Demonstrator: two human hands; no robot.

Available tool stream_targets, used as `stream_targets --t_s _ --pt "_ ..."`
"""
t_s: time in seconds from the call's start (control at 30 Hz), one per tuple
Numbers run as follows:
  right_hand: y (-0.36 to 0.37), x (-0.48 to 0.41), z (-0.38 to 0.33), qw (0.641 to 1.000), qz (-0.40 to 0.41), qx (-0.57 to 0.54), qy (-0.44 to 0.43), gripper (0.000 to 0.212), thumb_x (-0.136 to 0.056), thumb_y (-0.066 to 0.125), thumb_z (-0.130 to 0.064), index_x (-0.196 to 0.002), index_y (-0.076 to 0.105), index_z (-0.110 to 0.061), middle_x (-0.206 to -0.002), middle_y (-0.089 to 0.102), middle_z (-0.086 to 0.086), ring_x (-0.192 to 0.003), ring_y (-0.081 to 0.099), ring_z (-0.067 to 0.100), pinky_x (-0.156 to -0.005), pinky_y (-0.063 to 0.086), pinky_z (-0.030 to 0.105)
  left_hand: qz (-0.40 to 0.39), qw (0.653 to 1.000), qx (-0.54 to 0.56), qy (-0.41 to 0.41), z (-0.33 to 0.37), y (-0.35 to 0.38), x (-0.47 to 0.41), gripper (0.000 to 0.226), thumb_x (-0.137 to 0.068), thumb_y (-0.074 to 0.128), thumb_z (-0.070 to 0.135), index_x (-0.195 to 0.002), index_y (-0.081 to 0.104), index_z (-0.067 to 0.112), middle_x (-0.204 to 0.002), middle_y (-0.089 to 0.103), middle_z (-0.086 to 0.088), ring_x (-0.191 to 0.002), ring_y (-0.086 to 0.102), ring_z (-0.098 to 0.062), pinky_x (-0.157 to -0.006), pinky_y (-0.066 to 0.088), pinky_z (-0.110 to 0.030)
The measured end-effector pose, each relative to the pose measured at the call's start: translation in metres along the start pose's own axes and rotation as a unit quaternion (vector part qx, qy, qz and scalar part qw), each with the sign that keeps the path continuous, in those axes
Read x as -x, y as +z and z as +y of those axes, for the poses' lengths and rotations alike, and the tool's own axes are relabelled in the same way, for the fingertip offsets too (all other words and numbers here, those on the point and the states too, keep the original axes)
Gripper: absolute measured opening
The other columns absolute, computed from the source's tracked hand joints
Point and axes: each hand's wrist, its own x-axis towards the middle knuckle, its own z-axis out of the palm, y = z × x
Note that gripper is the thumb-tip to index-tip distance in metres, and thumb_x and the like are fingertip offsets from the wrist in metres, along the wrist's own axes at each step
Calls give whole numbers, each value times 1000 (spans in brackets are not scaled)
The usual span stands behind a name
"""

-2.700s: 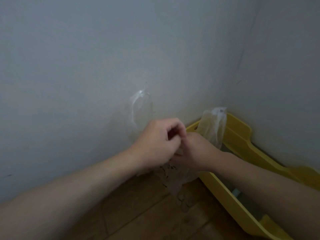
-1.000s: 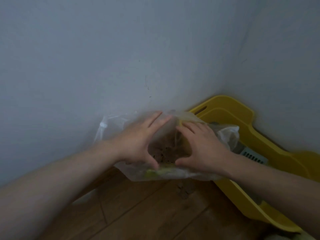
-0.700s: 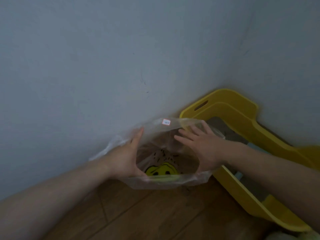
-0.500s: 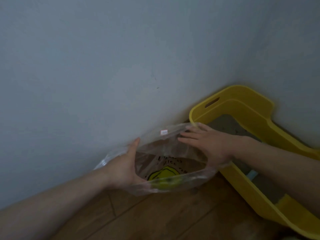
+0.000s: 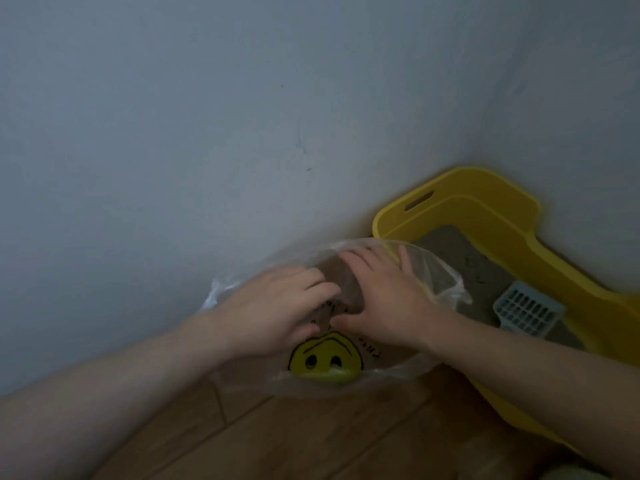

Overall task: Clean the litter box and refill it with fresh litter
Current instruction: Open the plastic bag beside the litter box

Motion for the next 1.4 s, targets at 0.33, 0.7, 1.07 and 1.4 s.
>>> stream_targets --t_s 0.33,0.7,1.07,1.4 --pt "21 15 39 973 -152 122 -119 131 -66 53 -90 -154 -21 -28 -164 -24 2 -147 -29 31 -114 -18 61 -202 975 14 -88 -23 38 11 134 -58 72 76 -147 -24 44 -164 -11 3 -150 8 -30 -119 14 -41" --pt "16 19 48 953 -204 113 -193 142 -56 65 -86 -154 -19 -30 -163 -26 -4 -146 -33 22 -117 -21 45 -206 892 307 -259 -4 62 80 156 -37 79 77 -134 -39 44 -158 -15 13 -147 2 -2 -111 3 -5" --pt "12 17 43 950 -230 87 -193 146 -54 71 -81 -147 -33 -38 -161 -30 -10 -147 -29 19 -116 -18 52 -20 984 172 -34 20 0 16 35 -85 68 29 -119 63 24 -118 65 4 -108 61 -15 -87 51 -30" --pt "-7 22 46 964 -161 63 -202 126 -71 67 -74 -157 -13 -25 -165 -18 -7 -150 -21 12 -121 -10 37 -104 980 113 -124 -2 2 -58 55 -87 56 22 -138 48 43 -124 61 -1 -111 61 -26 -88 51 -40"
